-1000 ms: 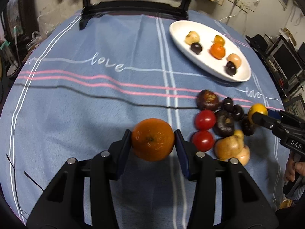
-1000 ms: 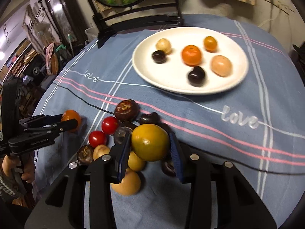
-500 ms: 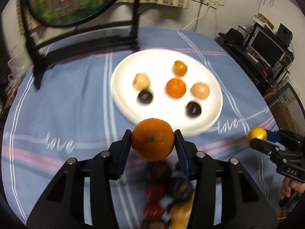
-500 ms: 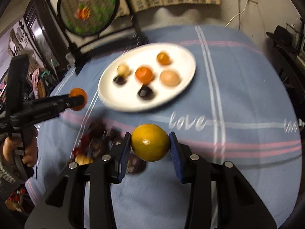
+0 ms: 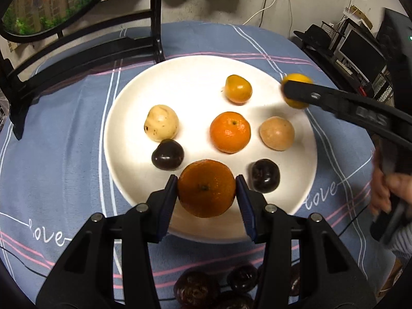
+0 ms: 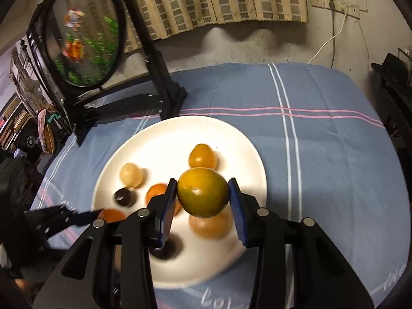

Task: Organize fruits
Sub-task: 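Carry the mandarin and yellow-green fruit over the white plate and release both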

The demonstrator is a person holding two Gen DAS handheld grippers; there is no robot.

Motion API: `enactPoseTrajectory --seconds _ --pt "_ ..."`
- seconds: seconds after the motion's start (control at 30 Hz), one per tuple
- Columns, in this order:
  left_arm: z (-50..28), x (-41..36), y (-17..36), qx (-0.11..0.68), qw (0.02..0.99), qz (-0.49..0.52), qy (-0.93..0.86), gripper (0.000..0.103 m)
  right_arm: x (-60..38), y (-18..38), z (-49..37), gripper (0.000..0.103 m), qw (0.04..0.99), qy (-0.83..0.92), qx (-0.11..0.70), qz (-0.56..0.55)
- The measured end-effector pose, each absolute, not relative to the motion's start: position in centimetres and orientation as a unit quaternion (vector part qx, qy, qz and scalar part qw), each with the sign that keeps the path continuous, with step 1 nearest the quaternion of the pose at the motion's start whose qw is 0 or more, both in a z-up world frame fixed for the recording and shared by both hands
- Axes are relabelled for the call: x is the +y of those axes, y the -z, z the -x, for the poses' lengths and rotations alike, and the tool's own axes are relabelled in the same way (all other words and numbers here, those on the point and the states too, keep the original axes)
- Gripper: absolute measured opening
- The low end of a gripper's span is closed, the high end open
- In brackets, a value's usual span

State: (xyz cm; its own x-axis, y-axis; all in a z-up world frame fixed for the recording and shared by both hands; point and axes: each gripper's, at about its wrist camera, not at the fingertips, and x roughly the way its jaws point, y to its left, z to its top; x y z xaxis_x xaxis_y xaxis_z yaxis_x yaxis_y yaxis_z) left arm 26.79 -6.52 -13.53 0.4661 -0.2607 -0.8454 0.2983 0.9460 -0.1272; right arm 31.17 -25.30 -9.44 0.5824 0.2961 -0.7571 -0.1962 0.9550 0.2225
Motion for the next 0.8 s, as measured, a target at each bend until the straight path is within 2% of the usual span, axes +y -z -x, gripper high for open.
enactPoseTrajectory --seconds 0.2,0.23,0.27,0.3,0.33,0.57,0.7,0.8 --pt "-27.5 -6.6 14.1 0.497 0.853 -0.013 0.159 0.048 -25.9 11.5 -33.4 0.043 0.872 -0.133 0.461 -0.093" --pt "-27.5 -6.5 13.8 0.494 0.855 -0.012 0.158 0.05 -26.0 11.1 -33.3 0.047 0.874 -0.136 0.455 -0.098" --pt "-27.3 -6.4 13.5 0.489 0.858 -0.013 0.158 0.056 -26.0 10.5 -33.0 0.056 0.88 -0.132 0.447 -0.094" --pt "-27.2 -6.4 13.0 0.483 0.861 -0.015 0.156 0.06 -26.0 10.2 -32.7 0.072 0.885 -0.126 0.439 -0.088" --pt "-27.1 -6.3 12.7 0.479 0.864 -0.016 0.154 0.062 -25.9 9.4 -32.2 0.073 0.893 -0.124 0.425 -0.077" --pt "-24.0 -3.8 8.4 0.445 0.884 0.001 0.143 0.062 -27.4 3.5 -25.1 0.074 0.916 -0.125 0.367 -0.106" --pt "-19.7 -0.8 8.2 0.452 0.883 0.008 0.127 0.062 -27.4 3.7 -18.4 0.077 0.917 -0.105 0.372 -0.093" --pt "-16.8 0.7 9.3 0.47 0.874 0.012 0.118 0.062 -26.8 5.7 -13.8 0.077 0.905 -0.099 0.406 -0.076"
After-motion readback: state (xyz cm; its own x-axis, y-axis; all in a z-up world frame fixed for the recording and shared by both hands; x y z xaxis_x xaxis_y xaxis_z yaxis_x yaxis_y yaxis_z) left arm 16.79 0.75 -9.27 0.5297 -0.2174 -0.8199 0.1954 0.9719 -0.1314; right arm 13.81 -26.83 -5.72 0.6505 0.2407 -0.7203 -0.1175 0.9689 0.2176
